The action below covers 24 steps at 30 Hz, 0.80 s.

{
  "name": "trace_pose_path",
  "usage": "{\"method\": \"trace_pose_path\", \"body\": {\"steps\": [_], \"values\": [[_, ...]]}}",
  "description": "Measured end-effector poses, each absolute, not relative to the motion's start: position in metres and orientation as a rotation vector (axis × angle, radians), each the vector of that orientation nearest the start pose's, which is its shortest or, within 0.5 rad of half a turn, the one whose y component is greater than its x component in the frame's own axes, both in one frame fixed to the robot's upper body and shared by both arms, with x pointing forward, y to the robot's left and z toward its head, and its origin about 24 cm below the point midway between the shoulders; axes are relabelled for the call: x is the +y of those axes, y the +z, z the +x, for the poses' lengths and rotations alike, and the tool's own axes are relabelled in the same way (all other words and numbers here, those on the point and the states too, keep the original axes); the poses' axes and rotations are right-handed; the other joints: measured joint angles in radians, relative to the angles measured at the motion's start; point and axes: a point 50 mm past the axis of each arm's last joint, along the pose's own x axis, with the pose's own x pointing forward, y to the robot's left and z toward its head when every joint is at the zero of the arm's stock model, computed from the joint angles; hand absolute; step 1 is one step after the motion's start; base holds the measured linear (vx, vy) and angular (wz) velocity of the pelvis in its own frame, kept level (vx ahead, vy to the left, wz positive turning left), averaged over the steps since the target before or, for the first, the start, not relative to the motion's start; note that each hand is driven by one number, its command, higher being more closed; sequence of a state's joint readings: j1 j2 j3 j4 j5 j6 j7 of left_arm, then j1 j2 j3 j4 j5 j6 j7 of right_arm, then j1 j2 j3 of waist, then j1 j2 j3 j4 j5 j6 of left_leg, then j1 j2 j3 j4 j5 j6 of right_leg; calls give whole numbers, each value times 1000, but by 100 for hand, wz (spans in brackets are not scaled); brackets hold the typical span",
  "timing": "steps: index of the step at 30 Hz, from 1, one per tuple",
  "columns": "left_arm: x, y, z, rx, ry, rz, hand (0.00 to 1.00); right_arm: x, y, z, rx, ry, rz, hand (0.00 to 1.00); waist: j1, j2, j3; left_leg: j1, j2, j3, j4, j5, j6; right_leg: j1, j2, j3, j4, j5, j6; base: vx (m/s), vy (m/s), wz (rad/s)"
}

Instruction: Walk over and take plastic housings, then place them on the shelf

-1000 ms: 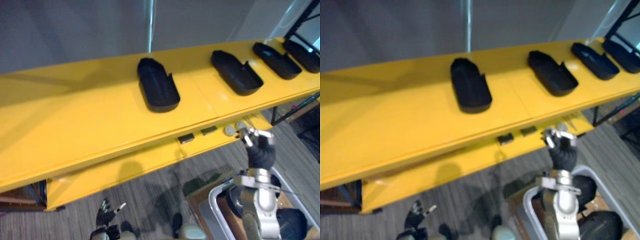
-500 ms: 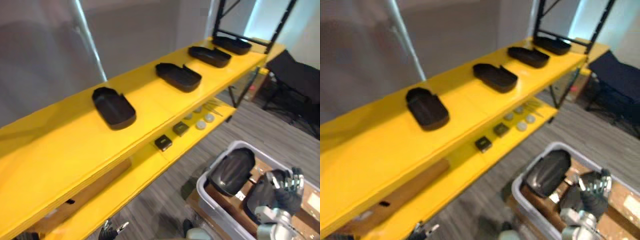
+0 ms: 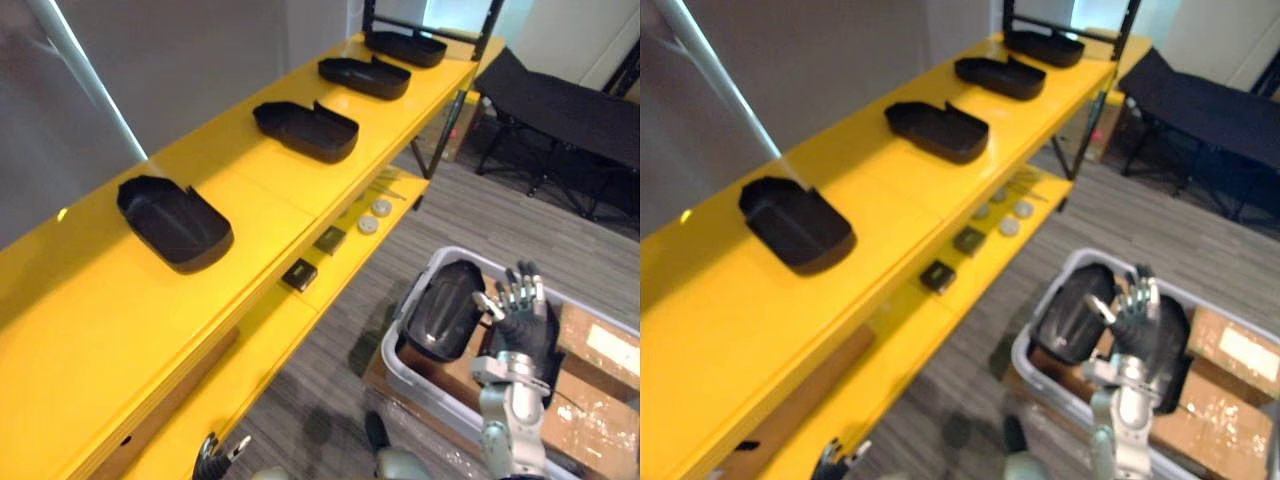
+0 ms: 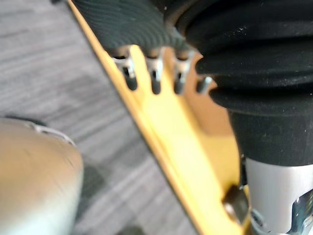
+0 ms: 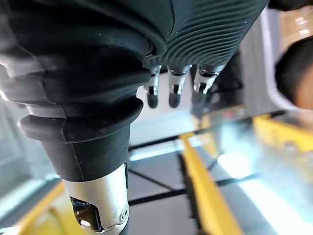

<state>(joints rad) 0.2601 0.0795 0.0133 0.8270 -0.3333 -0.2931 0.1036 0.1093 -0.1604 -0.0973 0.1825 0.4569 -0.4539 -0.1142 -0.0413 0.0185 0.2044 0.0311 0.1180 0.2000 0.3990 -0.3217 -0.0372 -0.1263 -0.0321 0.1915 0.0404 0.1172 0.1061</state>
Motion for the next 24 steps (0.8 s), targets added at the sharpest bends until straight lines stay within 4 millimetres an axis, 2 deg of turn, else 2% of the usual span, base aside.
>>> {"method": "trace_pose_path", "body": {"steps": [1, 3, 5, 6, 7, 8, 9, 10, 12, 15, 16, 17, 18, 19, 20, 21, 22, 23, 24], "values": [[198, -133, 104, 722, 374, -161, 0, -232, 13, 215, -145, -376, 262, 0, 2, -2, 33, -21, -1, -7, 51, -5, -1, -21, 0, -4, 56, -10, -7, -98, 31, 3], [185, -124, 128, 647, 303, -154, 0, -228, 1, 206, -99, -407, 284, 0, -2, 24, 87, -39, 9, -55, 134, -48, -5, -35, 13, -28, 122, -11, -8, -143, 56, 2], [177, -118, 139, 607, 264, -160, 0, -220, -11, 194, -54, -431, 329, 0, -6, 27, 113, -32, 27, -53, 158, -107, -6, -36, 27, -23, 135, -10, -7, -198, 103, -32], [178, -115, 143, 589, 257, -160, 0, -212, -20, 184, -18, -442, 370, 0, -7, 9, 124, -29, 27, -46, 167, -136, -6, -43, 30, -23, 133, 1, 9, -234, 98, -46], [180, -114, 144, 585, 259, -153, 0, -207, -24, 179, -1, -444, 399, 0, -5, -15, 129, -29, 20, -33, 168, -138, -4, -47, 22, -28, 126, 10, 19, -284, 32, -54], [184, -113, 142, 590, 265, -139, 0, -199, -27, 171, 13, -437, 443, 0, 0, -53, 136, -34, 14, -4, 163, -131, 7, -45, -8, -58, 71, 16, -5, -411, -6, -80], [190, -113, 140, 604, 301, -115, 0, -195, -27, 161, 19, -404, 458, 0, 2, -65, 141, -31, 20, 46, 119, -95, 25, -69, -52, -184, 87, -42, -81, -360, -17, -75], [191, -114, 138, 613, 308, -109, 0, -194, -27, 160, 19, -396, 458, 0, 1, -67, 139, -30, 25, 56, 112, -90, 25, -76, -58, -198, 98, -47, -86, -354, -31, -76], [202, -119, 133, 666, 340, -69, 0, -188, -27, 158, 19, -347, 459, 0, -6, -73, 127, -30, 59, 81, 16, -8, 14, -116, -70, -261, 305, -69, -98, -188, -36, -41], [209, -121, 129, 698, 344, -41, 0, -180, -24, 166, 7, -311, 464, 0, 6, -81, 121, -41, 86, 86, -55, 59, -5, -92, -111, -275, 439, -98, -103, -85, -126, -19], [213, -123, 123, 724, 355, -35, 0, -175, -24, 172, 5, -297, 469, 0, 7, -90, 114, -55, 96, 87, -61, 74, -19, -56, -151, -277, 458, -92, -104, -43, -222, -21], [218, -123, 121, 726, 366, -29, 0, -172, -27, 176, 21, -296, 467, 0, 16, -105, 95, -68, 100, 94, -56, 83, -34, -14, -194, -279, 418, -53, -103, -34, -242, -26], [223, -122, 121, 728, 367, -13, 0, -170, -28, 179, 27, -294, 467, 0, 25, -111, 87, -68, 107, 100, -60, 90, -46, -9, -183, -279, 389, -56, -92, -26, -254, -45], [222, -125, 117, 748, 368, -15, 0, -171, -29, 186, 32, -295, 451, 0, 34, -89, 66, -65, 130, 119, -98, 121, -63, -6, -158, -308, 344, -51, -91, -26, -231, -44], [219, -130, 112, 776, 363, -24, 0, -172, -29, 189, 33, -297, 426, 0, 29, -66, 52, -62, 145, 133, -133, 152, -71, -8, -143, -313, 312, -52, -89, -22, -216, -43], [215, -132, 110, 788, 358, -36, 0, -172, -28, 190, 33, -297, 415, 0, 28, -55, 50, -58, 157, 142, -150, 166, -77, -16, -136, -314, 314, -59, -87, -35, -263, -34], [215, -135, 103, 808, 367, -48, 0, -170, -29, 191, 43, -289, 387, 0, 31, -48, 49, -44, 174, 164, -159, 181, -95, -28, -142, -336, 345, -134, -102, -34, -234, -46], [222, -136, 93, 830, 407, -53, 0, -165, -31, 190, 61, -279, 376, 0, 33, -58, 42, -30, 185, 186, -155, 190, -115, -26, -182, -383, 347, -153, -81, -36, -260, -48], [227, -137, 86, 839, 428, -53, 0, -163, -31, 189, 65, -271, 370, 0, 33, -71, 32, -30, 190, 194, -150, 192, -130, -26, -200, -409, 327, -143, -49, 3, -291, -40]]}}
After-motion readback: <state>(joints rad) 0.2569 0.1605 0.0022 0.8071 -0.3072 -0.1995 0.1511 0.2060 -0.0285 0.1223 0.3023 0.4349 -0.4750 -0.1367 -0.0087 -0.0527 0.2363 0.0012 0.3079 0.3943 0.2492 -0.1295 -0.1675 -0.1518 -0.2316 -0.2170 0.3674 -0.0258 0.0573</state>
